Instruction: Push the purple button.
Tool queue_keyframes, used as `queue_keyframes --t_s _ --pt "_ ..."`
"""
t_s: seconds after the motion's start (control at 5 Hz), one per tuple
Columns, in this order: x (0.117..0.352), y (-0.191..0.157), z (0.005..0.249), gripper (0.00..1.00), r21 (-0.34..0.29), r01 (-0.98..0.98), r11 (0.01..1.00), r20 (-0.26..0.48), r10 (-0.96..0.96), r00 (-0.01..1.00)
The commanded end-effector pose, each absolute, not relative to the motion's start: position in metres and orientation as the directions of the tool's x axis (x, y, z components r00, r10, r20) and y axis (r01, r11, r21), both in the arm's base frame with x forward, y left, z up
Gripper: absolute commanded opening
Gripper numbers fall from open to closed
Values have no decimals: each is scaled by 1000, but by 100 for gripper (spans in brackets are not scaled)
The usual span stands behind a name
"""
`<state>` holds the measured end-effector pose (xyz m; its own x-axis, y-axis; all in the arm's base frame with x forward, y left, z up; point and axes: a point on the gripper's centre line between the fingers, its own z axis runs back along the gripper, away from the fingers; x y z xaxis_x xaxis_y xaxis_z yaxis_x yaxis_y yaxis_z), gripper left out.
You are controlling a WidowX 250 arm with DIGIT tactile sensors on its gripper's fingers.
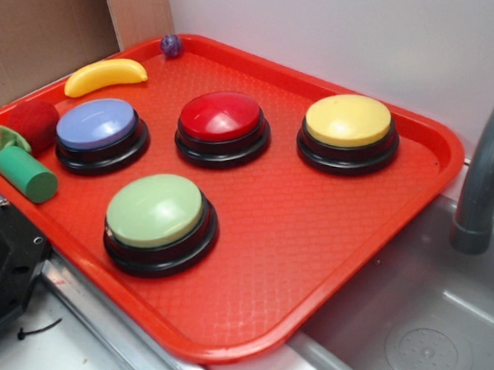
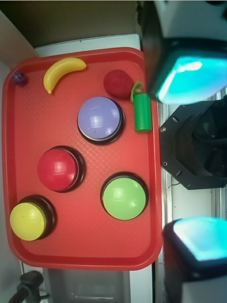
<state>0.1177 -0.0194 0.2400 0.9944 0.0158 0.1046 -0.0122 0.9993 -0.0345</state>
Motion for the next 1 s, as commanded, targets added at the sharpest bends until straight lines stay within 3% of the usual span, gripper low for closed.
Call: queue_keyframes --t_s 0.0,0.2,0.4,0.6,0.8 --pt "118 -19 240 100 -35 -12 999 105 16 994" --pt "160 31 190 100 97 -82 992 -43 86 995" --pt "181 94 147 100 249 -286 925 -56 308 950" --pt "199 100 99 100 249 -166 954 1 172 985" --pt "193 86 60 100 179 32 983 67 -44 997"
